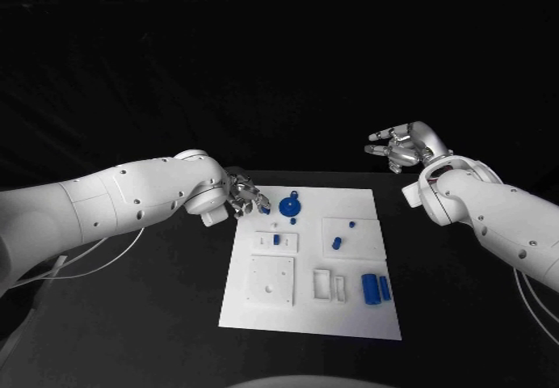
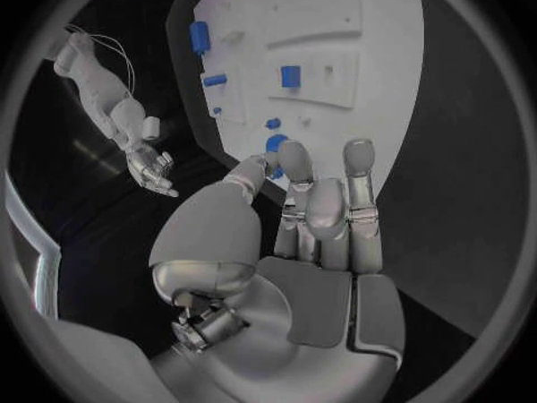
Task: Assemble the parts on the task board
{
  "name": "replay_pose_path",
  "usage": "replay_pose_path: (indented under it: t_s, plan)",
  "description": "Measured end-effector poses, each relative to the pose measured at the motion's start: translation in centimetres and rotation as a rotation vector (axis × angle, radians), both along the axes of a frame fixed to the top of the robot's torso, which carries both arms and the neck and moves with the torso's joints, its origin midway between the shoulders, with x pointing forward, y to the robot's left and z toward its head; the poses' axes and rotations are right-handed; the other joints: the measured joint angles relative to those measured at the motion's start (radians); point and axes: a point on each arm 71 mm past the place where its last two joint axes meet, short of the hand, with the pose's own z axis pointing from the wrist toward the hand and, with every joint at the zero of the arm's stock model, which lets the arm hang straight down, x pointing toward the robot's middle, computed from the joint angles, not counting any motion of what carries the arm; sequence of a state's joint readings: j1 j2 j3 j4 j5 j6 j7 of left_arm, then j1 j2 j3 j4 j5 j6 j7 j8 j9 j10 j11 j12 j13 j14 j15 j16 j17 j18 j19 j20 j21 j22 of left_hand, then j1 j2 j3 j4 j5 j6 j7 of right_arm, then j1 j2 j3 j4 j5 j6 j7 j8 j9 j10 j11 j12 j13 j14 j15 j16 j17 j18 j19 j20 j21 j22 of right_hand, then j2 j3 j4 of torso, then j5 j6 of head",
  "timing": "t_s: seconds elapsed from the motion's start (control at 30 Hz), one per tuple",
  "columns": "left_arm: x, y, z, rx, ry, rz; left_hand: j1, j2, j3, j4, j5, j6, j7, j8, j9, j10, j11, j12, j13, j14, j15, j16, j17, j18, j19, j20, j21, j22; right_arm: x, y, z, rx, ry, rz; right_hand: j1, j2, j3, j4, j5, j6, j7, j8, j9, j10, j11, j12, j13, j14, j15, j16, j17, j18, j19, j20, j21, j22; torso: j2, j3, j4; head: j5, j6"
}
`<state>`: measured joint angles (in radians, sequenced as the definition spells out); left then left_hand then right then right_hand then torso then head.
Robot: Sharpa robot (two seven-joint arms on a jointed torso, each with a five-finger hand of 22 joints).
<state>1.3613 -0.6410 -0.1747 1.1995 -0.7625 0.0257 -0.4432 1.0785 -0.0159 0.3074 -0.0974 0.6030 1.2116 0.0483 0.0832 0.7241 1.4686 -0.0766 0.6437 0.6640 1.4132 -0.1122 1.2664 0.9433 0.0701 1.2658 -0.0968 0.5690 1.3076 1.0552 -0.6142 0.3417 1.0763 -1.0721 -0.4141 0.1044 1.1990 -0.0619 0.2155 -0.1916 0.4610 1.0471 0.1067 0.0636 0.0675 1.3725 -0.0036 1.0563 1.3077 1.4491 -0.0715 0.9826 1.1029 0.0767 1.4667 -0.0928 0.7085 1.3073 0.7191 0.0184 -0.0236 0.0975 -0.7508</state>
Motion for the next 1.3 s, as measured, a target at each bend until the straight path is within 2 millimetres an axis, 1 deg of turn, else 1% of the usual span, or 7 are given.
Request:
replay_pose_path:
  t_s: [0.13, 0.23, 0.3, 0.33, 0.57, 0.67, 1.3]
  plan:
    - [-1.2, 0.0, -0.3, -0.008, -0.004, 0.003, -0.004, -0.004, 0.0, 0.0, 0.02, 0.003, 0.0, -0.014, 0.045, 0.001, 0.001, 0.0, 0.004, 0.001, -0.001, 0.0, 0.005, 0.0, 0.0, 0.0, 0.004, 0.0, 0.0, -0.1, -0.1, -0.001, 0.004, -0.001, 0.0, 0.0, 0.0, 0.0, 0.0, 0.0, 0.0, 0.0, 0.0, 0.0, 0.0, 0.0, 0.0, 0.0, 0.0, 0.0, 0.0, 0.0, 0.0, 0.0, 0.0, 0.0, -0.004, 0.0004, 0.0038, -0.001, -0.005]
    - [-1.9, 0.1, -0.6, -0.006, -0.009, 0.005, -0.006, -0.005, 0.0, 0.0, 0.024, 0.005, 0.001, -0.014, 0.045, 0.0, 0.0, 0.005, 0.006, 0.009, -0.002, 0.007, 0.014, 0.001, 0.004, 0.004, 0.004, 0.0, -0.1, -0.2, -0.3, -0.002, 0.007, -0.002, 0.0, 0.0, 0.0, 0.0, 0.0, 0.0, 0.0, 0.0, 0.0, 0.0, 0.0, 0.0, 0.0, 0.0, 0.0, 0.0, 0.0, 0.0, 0.0, 0.0, 0.0, 0.0, -0.006, 0.0008, 0.0055, -0.002, -0.009]
    - [-2.4, 0.1, -0.8, 0.002, -0.016, 0.003, -0.006, -0.008, 0.002, -0.002, 0.024, 0.005, 0.001, -0.014, 0.045, 0.0, 0.0, 0.017, 0.006, 0.009, -0.002, 0.007, 0.016, 0.016, 0.007, 0.007, 0.004, 0.0, -0.1, -0.3, -0.4, -0.003, 0.01, -0.004, 0.0, 0.0, 0.0, 0.0, 0.0, 0.0, 0.0, 0.0, 0.0, 0.0, 0.0, 0.0, 0.0, 0.0, 0.0, 0.0, 0.0, 0.0, 0.0, 0.0, 0.0, 0.0, -0.007, 0.0012, 0.0066, -0.001, -0.011]
    - [-2.6, 0.1, -0.9, 0.006, -0.02, 0.002, -0.004, -0.01, 0.002, -0.002, 0.024, 0.005, 0.001, -0.015, 0.065, 0.0, 0.0, 0.02, 0.006, 0.009, -0.002, 0.007, 0.017, 0.016, 0.008, 0.008, 0.004, 0.0, -0.1, -0.3, -0.5, -0.003, 0.012, -0.004, 0.0, 0.0, -0.002, 0.002, 0.0, 0.0, 0.0, 0.0, 0.0, 0.0, 0.0, 0.0, 0.0, 0.0, 0.0, 0.0, 0.0, 0.0, 0.0, 0.0, 0.0, 0.0, -0.008, 0.0012, 0.0075, -0.001, -0.012]
    - [-3.4, 0.1, -1.4, 0.043, -0.07, 0.002, -0.01, -0.025, 0.027, -0.013, 0.031, 0.007, 0.0, -0.019, 0.087, 0.002, -0.002, 0.032, 0.0, 0.02, -0.006, 0.011, 0.024, 0.016, 0.014, 0.014, 0.004, 0.0, -0.2, -0.4, -0.9, -0.005, 0.021, -0.005, 0.0, 0.0, -0.003, 0.003, 0.0, 0.0, 0.0, 0.0, 0.0, 0.0, 0.0, 0.0, 0.0, 0.0, 0.0, 0.0, 0.0, 0.0, 0.0, 0.0, 0.0, 0.0, -0.01, 0.0013, 0.0106, 0.0, -0.019]
    - [-3.7, -0.1, -1.6, 0.055, -0.097, 0.003, -0.011, -0.026, 0.027, -0.013, 0.031, 0.012, 0.001, -0.02, 0.087, 0.004, -0.004, 0.035, -0.002, 0.024, -0.008, 0.011, 0.026, 0.031, 0.016, 0.017, 0.004, 0.0, -0.2, -0.5, -1.1, -0.005, 0.024, -0.006, 0.0, 0.0, -0.003, 0.003, 0.0, 0.0, 0.0, 0.0, 0.0, 0.0, 0.0, 0.0, 0.0, 0.0, 0.0, 0.0, 0.0, 0.0, 0.0, 0.0, 0.0, 0.0, -0.01, 0.0012, 0.0112, 0.0, -0.021]
    - [-5.2, -0.9, -3.9, 0.098, -0.191, 0.013, -0.013, -0.028, 0.038, -0.012, 0.031, 0.012, 0.001, -0.018, 0.102, 0.004, -0.004, 0.044, -0.007, 0.029, -0.011, 0.011, 0.031, 0.031, 0.018, 0.018, 0.012, 0.0, -0.3, -0.6, -1.3, -0.006, 0.029, -0.006, 0.0, 0.0, -0.003, 0.003, 0.005, 0.0, 0.0, 0.0, 0.0, 0.0, 0.0, 0.0, 0.0, 0.0, 0.0, 0.0, 0.0, 0.0, 0.0, 0.0, 0.0, 0.0, -0.009, 0.0017, 0.0104, 0.001, -0.035]
